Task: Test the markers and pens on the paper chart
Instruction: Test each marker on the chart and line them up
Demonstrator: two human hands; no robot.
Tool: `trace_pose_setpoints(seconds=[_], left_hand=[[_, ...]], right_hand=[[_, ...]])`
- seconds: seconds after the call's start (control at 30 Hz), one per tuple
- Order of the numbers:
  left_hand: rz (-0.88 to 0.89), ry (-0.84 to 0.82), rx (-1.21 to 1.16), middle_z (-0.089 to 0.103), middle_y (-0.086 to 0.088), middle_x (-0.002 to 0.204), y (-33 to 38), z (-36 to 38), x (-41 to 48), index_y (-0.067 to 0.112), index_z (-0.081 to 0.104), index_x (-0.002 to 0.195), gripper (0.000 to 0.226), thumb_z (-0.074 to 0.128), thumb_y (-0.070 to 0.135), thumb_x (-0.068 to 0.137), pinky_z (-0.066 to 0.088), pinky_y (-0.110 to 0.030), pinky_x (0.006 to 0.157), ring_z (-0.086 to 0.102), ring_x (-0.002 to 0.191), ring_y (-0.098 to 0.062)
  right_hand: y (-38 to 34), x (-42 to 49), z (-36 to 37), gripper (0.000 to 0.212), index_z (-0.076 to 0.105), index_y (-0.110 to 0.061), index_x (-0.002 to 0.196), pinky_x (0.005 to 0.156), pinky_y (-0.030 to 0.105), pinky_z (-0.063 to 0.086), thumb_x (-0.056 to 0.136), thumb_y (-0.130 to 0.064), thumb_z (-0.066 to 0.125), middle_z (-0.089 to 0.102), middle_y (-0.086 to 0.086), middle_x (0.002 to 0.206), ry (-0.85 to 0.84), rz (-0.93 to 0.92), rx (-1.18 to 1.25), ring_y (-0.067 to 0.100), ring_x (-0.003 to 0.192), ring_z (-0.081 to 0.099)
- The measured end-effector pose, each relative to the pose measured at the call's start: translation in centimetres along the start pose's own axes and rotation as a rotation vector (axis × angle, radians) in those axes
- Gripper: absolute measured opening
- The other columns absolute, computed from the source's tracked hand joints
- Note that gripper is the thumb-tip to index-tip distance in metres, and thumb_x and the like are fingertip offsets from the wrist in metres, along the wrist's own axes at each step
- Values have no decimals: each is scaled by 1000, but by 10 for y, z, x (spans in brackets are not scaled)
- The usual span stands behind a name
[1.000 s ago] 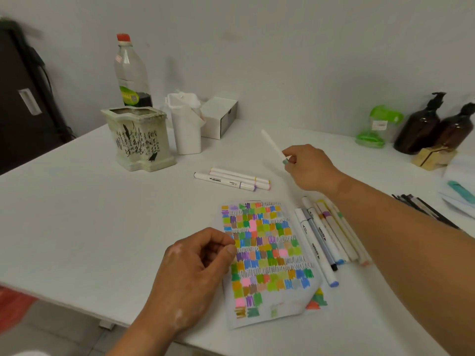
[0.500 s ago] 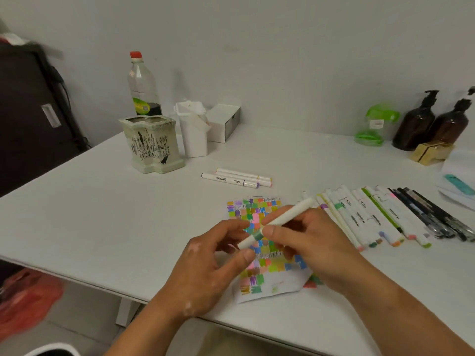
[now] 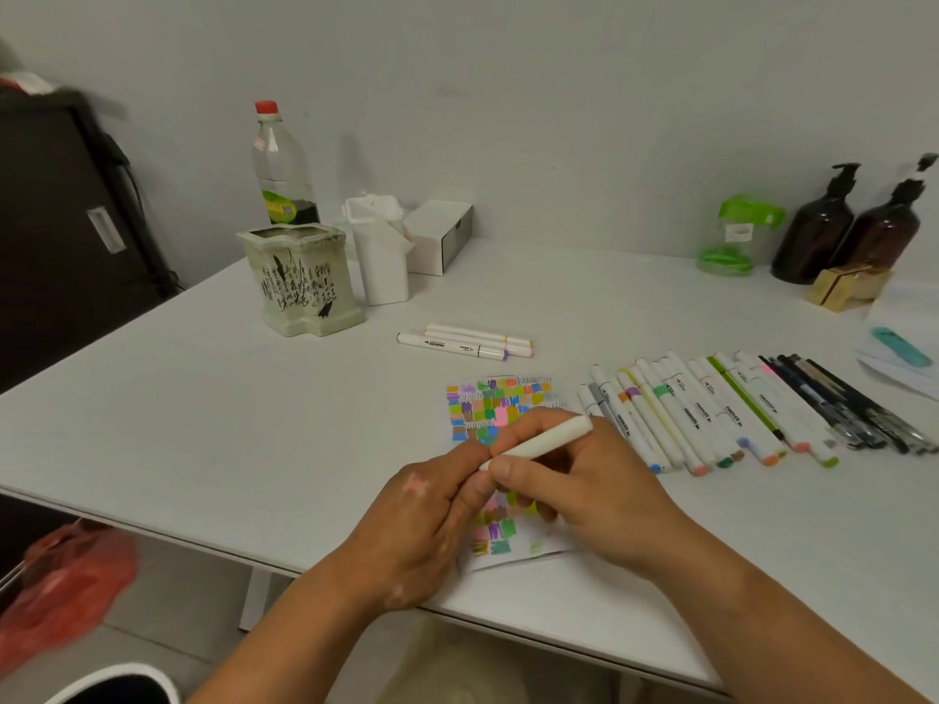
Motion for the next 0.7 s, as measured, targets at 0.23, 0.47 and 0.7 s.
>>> trace_pose_setpoints(seconds=[0.23, 0.47, 0.7], left_hand=[[24, 2, 90, 70, 12, 105, 1, -1, 1, 30, 60, 122, 43, 36, 55, 97, 57, -28, 81, 69, 94, -7], [-42, 7, 357, 53, 34, 110, -16, 2, -1, 52, 44, 119, 48, 54, 77, 79, 41, -6, 76, 50, 99, 7], [-13, -38, 507, 46, 37, 93, -12, 9, 0, 46, 59, 116, 50, 54, 76, 76, 29, -6, 77, 42, 95, 16]], right_hand=[[-4, -6, 0, 9, 73, -27, 90, 56, 29, 55, 86, -35, 71, 69, 0, 75, -36, -36, 12, 10, 67, 66], [10, -11, -39, 9, 64, -18, 68, 45, 29, 46, 75, -22, 69, 58, 6, 56, 230, 83, 182, 18, 50, 53], [28, -28, -24, 6, 75, -21, 76, 49, 23, 49, 80, -20, 70, 69, 9, 62, 87, 210, 6, 19, 50, 63]])
Point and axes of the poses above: each hand's wrist, its own x-axis towards the middle knuckle, its own z-axis out of the palm, y = z × x, the point moved 9 cm from there along x, towards the middle knuckle
